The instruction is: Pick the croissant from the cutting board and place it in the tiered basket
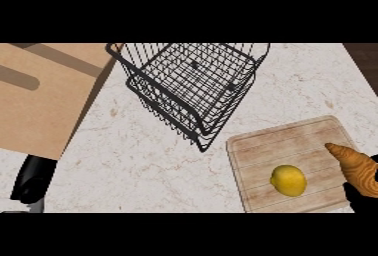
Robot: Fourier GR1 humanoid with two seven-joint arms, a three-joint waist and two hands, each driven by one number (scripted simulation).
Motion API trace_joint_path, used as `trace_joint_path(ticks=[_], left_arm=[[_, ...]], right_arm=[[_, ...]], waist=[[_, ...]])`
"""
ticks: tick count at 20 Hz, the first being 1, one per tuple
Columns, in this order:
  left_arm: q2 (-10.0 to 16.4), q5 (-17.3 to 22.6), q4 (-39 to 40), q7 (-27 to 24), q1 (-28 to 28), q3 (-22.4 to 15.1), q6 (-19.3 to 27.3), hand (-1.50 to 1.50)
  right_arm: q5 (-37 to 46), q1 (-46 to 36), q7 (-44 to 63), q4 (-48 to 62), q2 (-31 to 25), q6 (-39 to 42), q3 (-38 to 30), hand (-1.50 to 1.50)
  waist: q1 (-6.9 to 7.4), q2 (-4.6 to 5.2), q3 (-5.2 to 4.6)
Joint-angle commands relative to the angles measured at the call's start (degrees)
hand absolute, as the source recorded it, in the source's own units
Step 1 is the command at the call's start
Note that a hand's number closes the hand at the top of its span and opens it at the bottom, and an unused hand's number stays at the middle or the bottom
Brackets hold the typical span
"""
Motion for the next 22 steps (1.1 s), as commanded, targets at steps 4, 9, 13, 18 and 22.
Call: trace_joint_path(ticks=[4,9,13,18,22], left_arm=[[-0.12,0.71,-0.42,-0.35,-4.29,-1.25,-3.82,0.0],[-2.3,-1.34,-0.9,2.7,-5.8,-3.3,-2.55,0.0],[-1.95,-2.14,2.54,1.87,-7.83,-2.6,-3.19,0.0],[-2.01,-0.89,0.78,-0.21,-5.63,-1.82,-3.83,0.0],[-3.19,-2.67,2.28,1.49,-8.83,-2.95,-2.95,0.0]], right_arm=[[-2.51,-9.25,9.3,-15.43,-3.27,9.26,-0.91,1.5],[-6.19,-23.14,16.17,-14.34,-2.5,13.95,0.18,1.5],[-5.39,-40.06,23.25,-6.87,-0.89,17.26,3.49,1.5],[-4.87,-53.18,26.04,5.98,3.13,17.02,5.56,1.5],[-3.27,-63.17,26.05,16.07,7.38,14.69,5.37,1.5]], waist=[[2.1,0.51,0.13],[2.51,0.45,0.1],[3.06,0.59,0.01],[3.97,0.53,-0.01],[3.89,0.77,-0.04]])
